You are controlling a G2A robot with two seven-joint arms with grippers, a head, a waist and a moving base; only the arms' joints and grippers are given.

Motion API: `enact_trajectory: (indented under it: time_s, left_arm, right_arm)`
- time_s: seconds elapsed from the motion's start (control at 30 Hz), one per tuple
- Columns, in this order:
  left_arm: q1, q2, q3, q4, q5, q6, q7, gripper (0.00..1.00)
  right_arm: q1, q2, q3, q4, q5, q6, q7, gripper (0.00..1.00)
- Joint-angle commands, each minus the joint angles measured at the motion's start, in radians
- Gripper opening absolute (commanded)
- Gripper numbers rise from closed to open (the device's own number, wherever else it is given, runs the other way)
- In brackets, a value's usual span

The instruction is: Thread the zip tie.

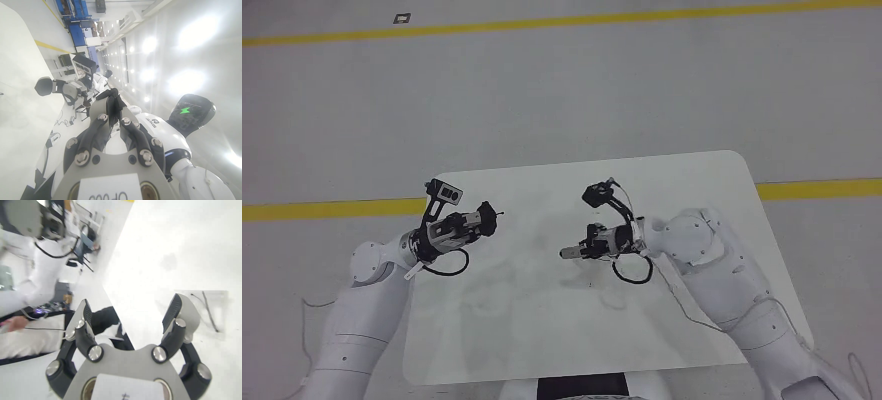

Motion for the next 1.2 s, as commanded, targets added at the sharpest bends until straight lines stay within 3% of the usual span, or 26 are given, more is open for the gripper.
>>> enact_trajectory:
  time_s: [0.0,0.17,0.23,0.5,0.57,0.7,0.83,1.17]
  left_arm:
    - [0.000,0.000,0.000,0.000,0.000,0.000,0.000,0.00]
    - [0.000,0.000,0.000,0.000,0.000,0.000,0.000,0.00]
    - [0.000,0.000,0.000,0.000,0.000,0.000,0.000,0.00]
    - [0.000,0.000,0.000,0.000,0.000,0.000,0.000,0.00]
    - [0.000,0.000,0.000,0.000,0.000,0.000,0.000,0.00]
    - [0.000,0.000,0.000,0.000,0.000,0.000,0.000,0.00]
    - [0.000,0.000,0.000,0.000,0.000,0.000,0.000,0.00]
    - [0.000,0.000,0.000,0.000,0.000,0.000,0.000,0.00]
  right_arm:
    - [0.073,-0.006,-0.046,0.025,-0.052,0.009,0.032,1.00]
    - [0.214,-0.031,-0.189,0.103,-0.179,-0.005,0.108,1.00]
    - [0.264,-0.043,-0.278,0.133,-0.284,-0.045,0.161,1.00]
    - [0.264,-0.043,-0.278,0.133,-0.284,-0.045,0.161,1.00]
    - [0.261,-0.043,-0.302,0.137,-0.306,-0.077,0.173,1.00]
    - [0.318,-0.053,-0.380,0.180,-0.398,-0.130,0.209,1.00]
    - [0.398,-0.078,-0.460,0.262,-0.342,-0.160,0.209,1.00]
    - [0.386,-0.077,-0.472,0.274,-0.364,-0.173,0.205,1.00]
